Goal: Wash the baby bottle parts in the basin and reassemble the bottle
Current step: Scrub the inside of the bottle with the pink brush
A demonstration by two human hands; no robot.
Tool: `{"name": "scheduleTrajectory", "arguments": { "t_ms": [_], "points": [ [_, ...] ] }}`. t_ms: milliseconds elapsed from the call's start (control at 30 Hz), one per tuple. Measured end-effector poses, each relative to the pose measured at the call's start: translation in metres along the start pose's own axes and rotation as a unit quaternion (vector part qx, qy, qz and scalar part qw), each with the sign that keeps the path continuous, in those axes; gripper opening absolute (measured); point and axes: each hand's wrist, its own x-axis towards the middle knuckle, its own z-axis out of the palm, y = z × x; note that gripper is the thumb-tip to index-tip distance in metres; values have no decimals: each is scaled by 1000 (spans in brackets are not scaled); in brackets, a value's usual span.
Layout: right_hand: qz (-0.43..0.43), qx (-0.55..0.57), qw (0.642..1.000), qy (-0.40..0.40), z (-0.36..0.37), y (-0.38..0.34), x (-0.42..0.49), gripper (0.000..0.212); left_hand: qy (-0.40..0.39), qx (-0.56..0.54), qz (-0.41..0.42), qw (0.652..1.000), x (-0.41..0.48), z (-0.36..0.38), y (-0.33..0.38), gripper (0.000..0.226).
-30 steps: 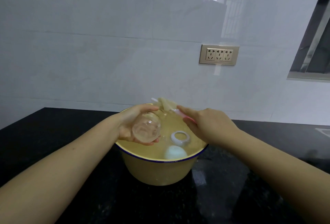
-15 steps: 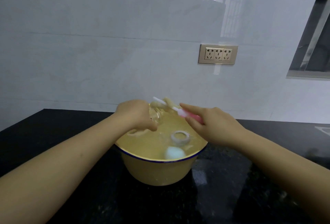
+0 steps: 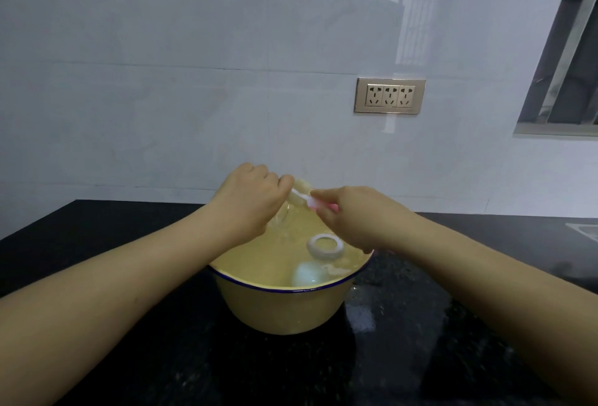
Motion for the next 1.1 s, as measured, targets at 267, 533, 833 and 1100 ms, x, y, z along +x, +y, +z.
{"name": "scheduleTrajectory", "arguments": {
  "t_ms": [267, 533, 833, 1100],
  "points": [
    [9, -23, 994, -102, -13, -5, 17, 40, 96, 31, 128, 987, -10, 12, -2, 24],
    [-13, -27, 994, -100, -27, 9, 9, 34, 72, -49, 105, 991, -10, 11, -7, 41],
    [-68, -148, 980, 115, -2, 2, -24, 29, -165, -305, -226, 910, -4, -18, 6, 52],
    [-63, -238, 944, 220, 25, 11, -44, 89, -240, -646, -401, 603, -3, -26, -6, 42]
  ]
}}
